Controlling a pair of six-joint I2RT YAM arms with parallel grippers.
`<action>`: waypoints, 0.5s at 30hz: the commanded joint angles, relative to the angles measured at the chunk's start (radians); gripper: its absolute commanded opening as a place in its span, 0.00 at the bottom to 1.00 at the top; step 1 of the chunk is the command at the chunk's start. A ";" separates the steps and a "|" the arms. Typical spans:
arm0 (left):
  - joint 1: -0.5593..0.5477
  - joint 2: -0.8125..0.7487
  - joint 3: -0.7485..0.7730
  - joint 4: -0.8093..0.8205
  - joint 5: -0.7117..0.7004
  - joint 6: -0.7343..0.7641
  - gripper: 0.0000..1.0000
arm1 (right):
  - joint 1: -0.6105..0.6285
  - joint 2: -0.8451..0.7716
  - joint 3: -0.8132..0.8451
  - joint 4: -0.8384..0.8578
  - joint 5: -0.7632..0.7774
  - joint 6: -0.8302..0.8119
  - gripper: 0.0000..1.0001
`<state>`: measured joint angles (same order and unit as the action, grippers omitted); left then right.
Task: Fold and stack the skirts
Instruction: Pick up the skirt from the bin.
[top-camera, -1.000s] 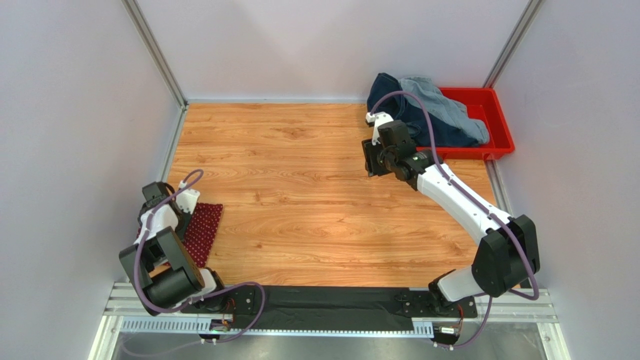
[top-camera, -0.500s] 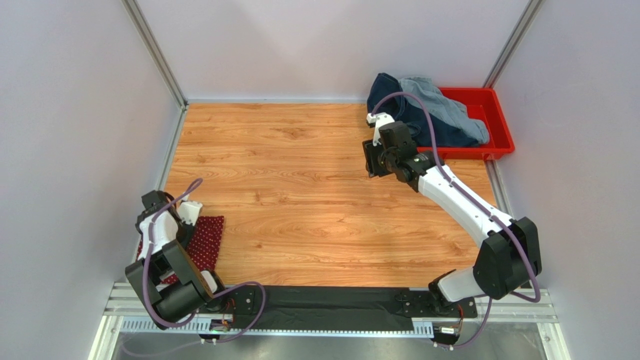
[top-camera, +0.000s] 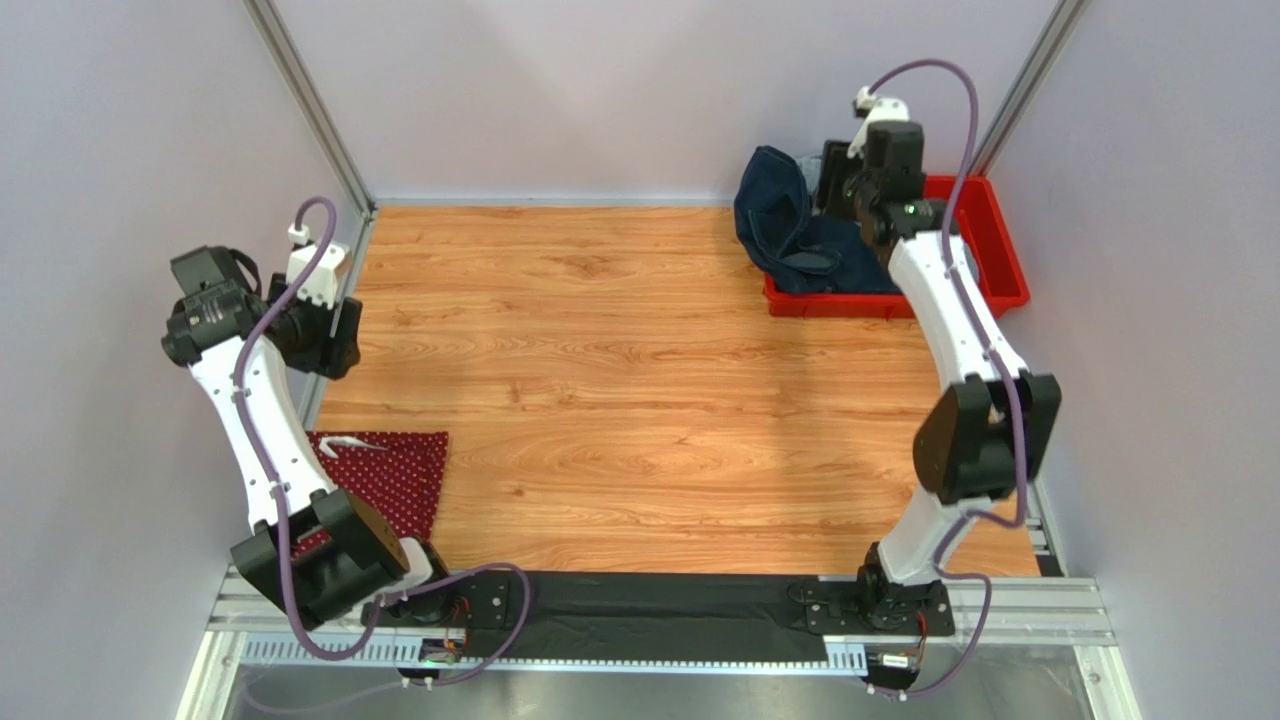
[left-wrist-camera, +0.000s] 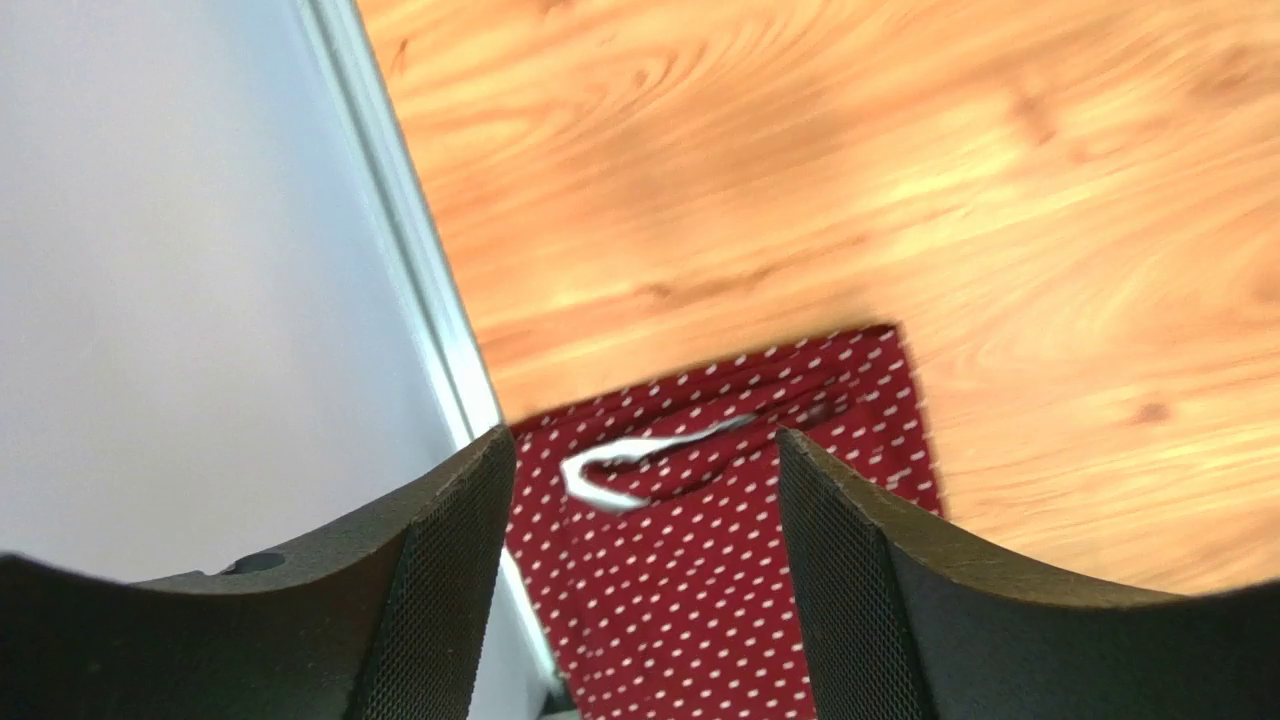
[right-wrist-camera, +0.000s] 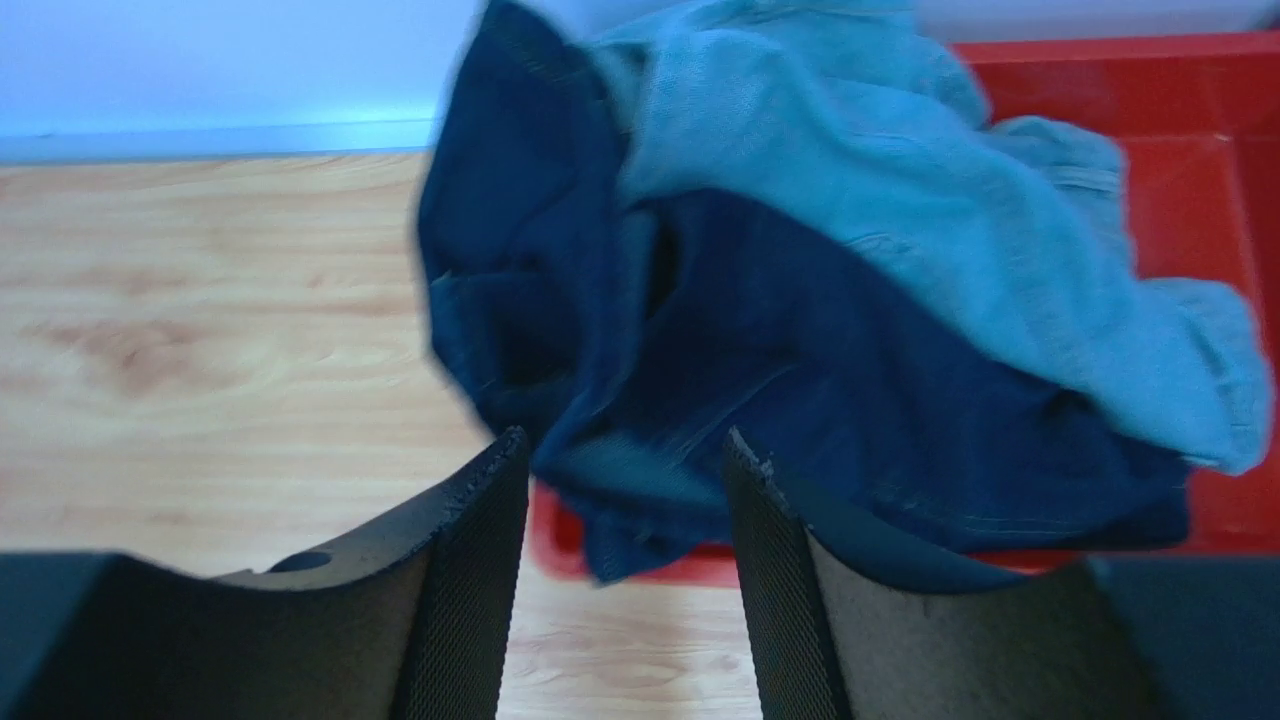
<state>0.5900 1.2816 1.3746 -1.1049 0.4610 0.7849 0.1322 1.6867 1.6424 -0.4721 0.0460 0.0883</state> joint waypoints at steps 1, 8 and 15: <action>-0.060 0.041 0.114 -0.075 0.122 -0.114 0.72 | -0.094 0.174 0.268 -0.003 -0.021 0.008 0.53; -0.375 0.085 0.156 0.014 0.041 -0.236 0.79 | -0.215 0.534 0.655 -0.115 0.012 -0.024 0.58; -0.506 0.122 0.123 0.014 0.035 -0.251 0.80 | -0.296 0.715 0.724 -0.076 -0.017 -0.266 0.73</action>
<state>0.1089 1.4052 1.5005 -1.1011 0.5034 0.5671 -0.1326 2.3558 2.2913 -0.5476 0.0704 -0.0708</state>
